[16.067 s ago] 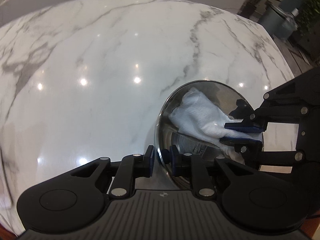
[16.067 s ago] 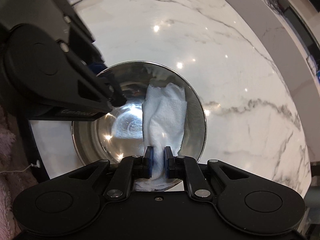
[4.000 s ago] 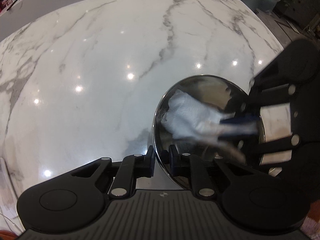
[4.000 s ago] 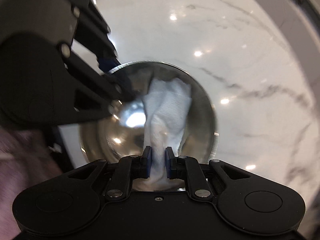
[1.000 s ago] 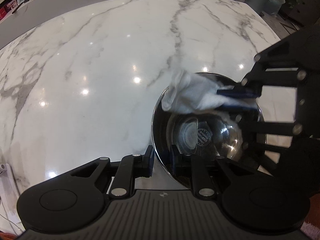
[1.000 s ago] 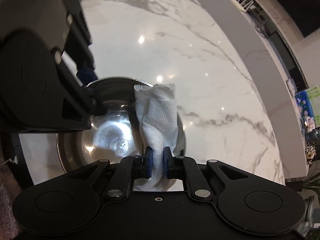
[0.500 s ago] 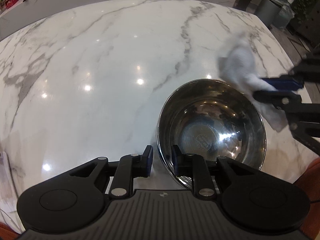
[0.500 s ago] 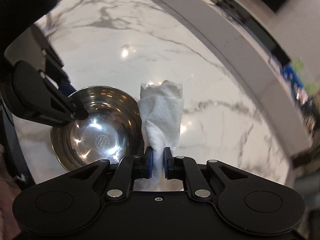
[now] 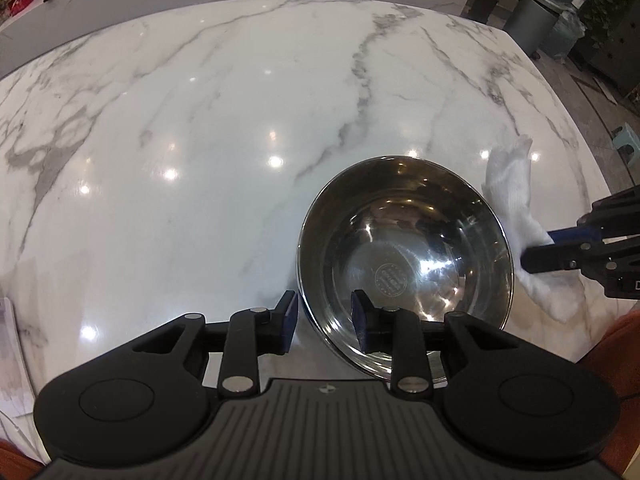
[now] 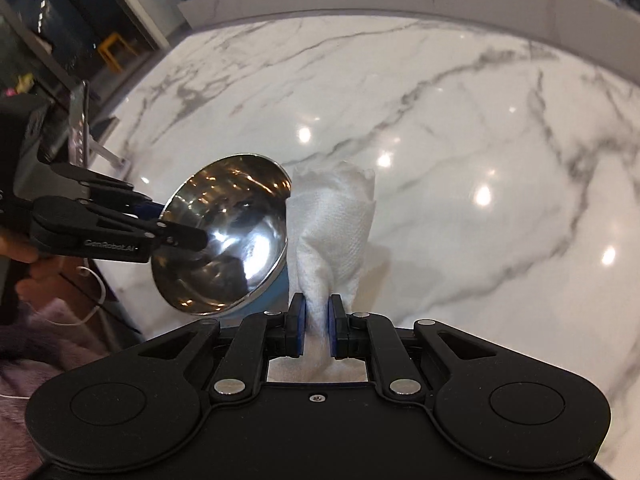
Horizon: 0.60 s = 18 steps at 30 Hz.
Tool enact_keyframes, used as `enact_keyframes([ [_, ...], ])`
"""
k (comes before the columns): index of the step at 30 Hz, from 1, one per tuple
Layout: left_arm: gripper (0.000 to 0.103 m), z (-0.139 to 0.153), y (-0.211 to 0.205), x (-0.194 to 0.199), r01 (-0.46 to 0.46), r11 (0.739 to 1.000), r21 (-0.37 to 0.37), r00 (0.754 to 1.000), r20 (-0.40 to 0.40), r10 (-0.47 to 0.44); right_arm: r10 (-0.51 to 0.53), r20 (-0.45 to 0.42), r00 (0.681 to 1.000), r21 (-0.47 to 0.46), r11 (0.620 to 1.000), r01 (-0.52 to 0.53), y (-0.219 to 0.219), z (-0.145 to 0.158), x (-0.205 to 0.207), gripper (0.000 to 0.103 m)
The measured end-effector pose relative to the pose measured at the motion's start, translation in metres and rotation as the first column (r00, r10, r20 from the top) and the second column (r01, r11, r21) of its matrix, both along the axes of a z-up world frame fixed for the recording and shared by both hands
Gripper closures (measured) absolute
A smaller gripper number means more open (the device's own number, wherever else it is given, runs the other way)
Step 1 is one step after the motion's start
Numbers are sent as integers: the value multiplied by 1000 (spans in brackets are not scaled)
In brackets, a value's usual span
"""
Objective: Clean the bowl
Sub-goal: 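Lift the cloth out of the bowl and move it to the bowl's outer side, then wipe the blue bowl exterior with the cloth in the right tool while the left tool tilts the bowl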
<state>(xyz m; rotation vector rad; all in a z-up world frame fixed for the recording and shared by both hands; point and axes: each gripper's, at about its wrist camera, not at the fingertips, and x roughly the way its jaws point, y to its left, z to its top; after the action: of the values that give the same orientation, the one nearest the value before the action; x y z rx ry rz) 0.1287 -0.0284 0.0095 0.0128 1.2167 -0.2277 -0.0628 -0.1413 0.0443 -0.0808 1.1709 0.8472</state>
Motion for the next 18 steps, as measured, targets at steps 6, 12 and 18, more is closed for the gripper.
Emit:
enact_keyframes([
  [6, 80, 2, -2, 0, 2, 1000, 26, 1000, 0, -2, 17, -10, 1000, 10, 1000, -17, 30, -18, 13, 94],
  [12, 80, 1, -2, -1, 5, 1000, 30, 1000, -2, -5, 67, -4, 998, -28, 997, -68, -12, -29, 95, 94],
  [18, 80, 0, 0, -2, 8, 1000, 25, 1000, -12, -8, 86, -21, 996, -53, 995, -87, -26, -45, 95, 94],
])
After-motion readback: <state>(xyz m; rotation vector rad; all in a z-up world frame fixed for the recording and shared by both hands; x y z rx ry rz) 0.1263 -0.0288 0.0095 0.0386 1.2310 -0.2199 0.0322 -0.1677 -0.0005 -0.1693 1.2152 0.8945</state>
